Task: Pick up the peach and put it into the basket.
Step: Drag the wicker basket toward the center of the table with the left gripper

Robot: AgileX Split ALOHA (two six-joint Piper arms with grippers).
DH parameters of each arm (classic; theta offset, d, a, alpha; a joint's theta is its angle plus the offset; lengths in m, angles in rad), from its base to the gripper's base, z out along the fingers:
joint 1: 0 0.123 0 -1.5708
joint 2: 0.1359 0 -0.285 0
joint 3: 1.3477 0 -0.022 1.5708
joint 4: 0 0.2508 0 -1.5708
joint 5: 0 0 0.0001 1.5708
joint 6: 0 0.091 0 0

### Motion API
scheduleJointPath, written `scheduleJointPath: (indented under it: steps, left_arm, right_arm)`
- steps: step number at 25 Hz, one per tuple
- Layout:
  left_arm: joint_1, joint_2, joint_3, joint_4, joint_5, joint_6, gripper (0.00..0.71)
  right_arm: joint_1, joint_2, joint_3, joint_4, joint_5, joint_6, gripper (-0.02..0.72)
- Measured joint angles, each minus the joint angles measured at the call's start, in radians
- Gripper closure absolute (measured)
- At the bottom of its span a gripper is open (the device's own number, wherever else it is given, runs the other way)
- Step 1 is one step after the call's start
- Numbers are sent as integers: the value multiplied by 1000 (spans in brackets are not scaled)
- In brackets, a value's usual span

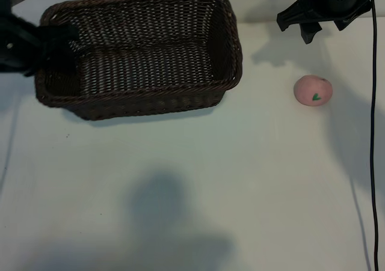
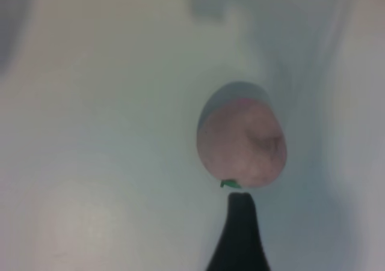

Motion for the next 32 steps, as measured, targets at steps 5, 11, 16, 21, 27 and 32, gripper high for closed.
scheduleJointPath:
  steps: [5,11,16,21,27,32]
  left_arm:
    - [-80,116,-103,0,5,-3,601]
    - [-149,248,-169,0,5,-17,601]
    - [-155,318,-174,2,-2,-21,601]
    - [-155,367,-174,14,-26,-30,601]
    - [-155,373,-175,12,-53,-48,601]
    - [-155,381,-175,1,-41,-55,519]
  right_arm:
    - [0,0,0,0,0,0,148]
    - [0,0,0,0,0,0,148]
    - [0,0,0,0,0,0,148]
    - [0,0,0,0,0,0,148]
    - [0,0,0,1,0,0,148]
    - [0,0,0,1,0,0,148]
